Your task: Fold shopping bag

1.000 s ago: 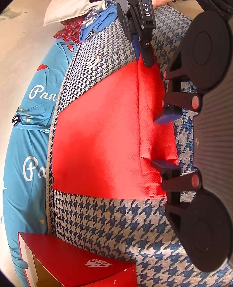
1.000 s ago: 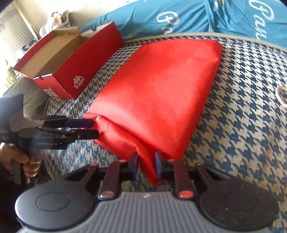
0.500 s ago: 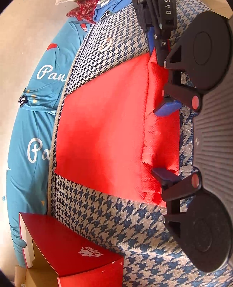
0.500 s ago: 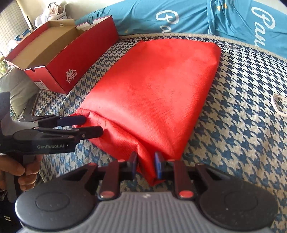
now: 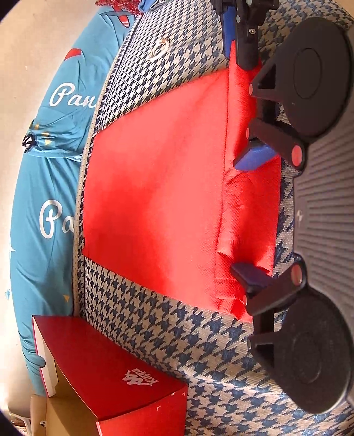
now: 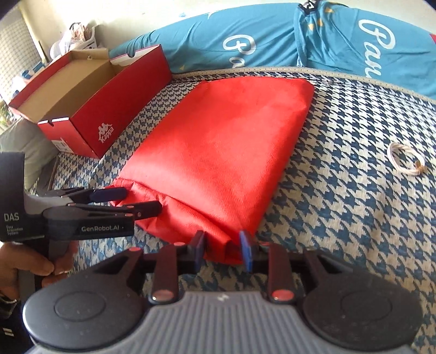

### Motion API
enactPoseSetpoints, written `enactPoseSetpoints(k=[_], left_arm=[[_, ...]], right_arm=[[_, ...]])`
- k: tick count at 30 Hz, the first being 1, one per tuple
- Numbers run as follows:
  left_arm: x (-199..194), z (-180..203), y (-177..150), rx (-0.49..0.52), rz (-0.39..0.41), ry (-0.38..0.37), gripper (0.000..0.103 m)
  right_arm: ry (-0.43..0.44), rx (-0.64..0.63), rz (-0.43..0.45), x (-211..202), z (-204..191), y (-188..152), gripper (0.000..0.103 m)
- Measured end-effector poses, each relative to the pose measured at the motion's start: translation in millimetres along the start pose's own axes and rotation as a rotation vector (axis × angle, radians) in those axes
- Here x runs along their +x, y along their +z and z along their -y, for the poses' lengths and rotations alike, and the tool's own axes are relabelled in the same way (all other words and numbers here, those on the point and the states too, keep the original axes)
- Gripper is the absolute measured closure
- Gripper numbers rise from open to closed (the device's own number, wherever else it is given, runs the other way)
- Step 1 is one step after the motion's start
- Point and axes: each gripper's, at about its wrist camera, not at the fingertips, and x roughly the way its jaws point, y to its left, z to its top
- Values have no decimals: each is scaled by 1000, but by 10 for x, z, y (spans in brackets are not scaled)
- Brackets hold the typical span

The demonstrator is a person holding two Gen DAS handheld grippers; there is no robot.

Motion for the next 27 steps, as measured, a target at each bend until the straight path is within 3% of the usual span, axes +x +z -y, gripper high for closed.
enactPoseSetpoints(k=[6,14,19,22,25,27], left_arm=[[12,12,-1,1,2,10,29],[15,94,-9,8,5,40,28],[20,117,-11,7,7,52,27],[19,119,-8,5,4,53,26],[24,113,-1,9,2,52,26],[23,117,-1,10,1,52,26]], right_arm=[[23,105,-3,7,148,1,86],[-83,195,-31,144,139,-15,75],[-252,0,6,159,-156,-30,59],[-278,-102,66,49,-258,-60,65],[-281,-184,100,-34,-339,-92,83],[-284,-223,119,-78,-389,-109,88]])
